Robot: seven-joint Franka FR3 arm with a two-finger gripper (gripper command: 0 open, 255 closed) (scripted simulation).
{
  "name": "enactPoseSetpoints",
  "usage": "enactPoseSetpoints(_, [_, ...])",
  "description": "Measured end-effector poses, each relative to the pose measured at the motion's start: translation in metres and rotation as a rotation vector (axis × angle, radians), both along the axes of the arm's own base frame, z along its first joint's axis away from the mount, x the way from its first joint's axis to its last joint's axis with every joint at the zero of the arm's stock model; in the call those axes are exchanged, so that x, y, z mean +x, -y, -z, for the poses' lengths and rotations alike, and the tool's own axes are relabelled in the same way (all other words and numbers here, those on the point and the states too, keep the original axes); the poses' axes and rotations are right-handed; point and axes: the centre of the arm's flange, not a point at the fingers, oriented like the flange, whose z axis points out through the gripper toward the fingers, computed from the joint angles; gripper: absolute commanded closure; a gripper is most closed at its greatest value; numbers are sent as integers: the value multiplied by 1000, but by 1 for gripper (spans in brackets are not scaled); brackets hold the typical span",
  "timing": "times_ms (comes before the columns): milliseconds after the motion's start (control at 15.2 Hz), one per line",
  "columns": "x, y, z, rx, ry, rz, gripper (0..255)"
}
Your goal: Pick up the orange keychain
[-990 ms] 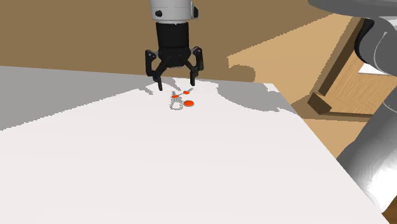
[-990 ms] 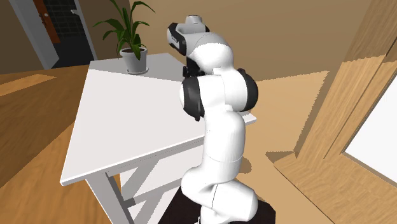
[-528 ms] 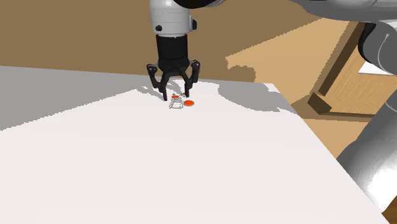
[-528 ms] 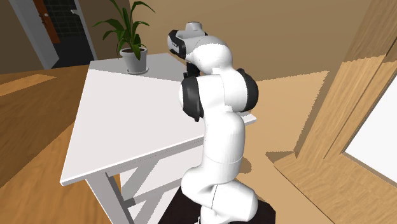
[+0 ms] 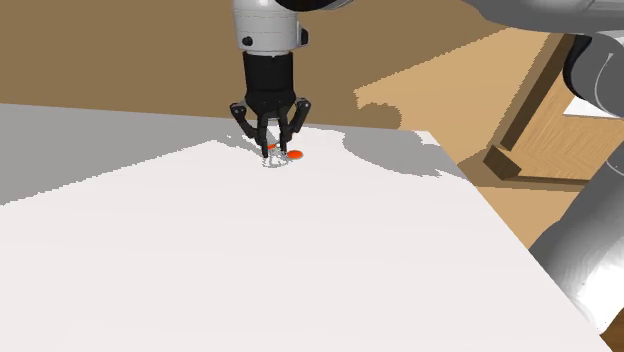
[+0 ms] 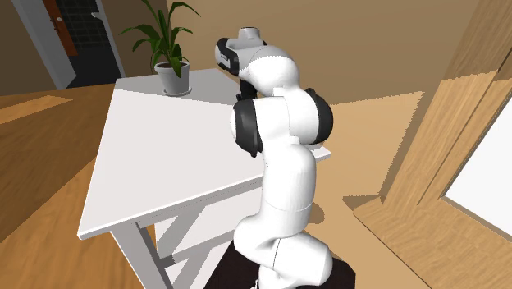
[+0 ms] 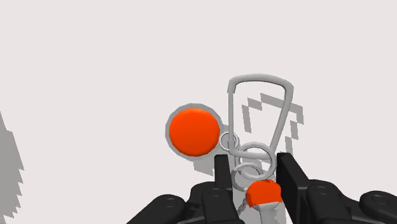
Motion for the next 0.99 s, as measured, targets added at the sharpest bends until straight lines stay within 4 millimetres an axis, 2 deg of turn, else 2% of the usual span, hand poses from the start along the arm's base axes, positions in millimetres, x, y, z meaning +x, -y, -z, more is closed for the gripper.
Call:
enactPoseSetpoints(264, [0, 3, -5, -10, -17, 1, 255])
enactPoseSetpoints(990, [2, 4, -62, -12, -20, 1, 255])
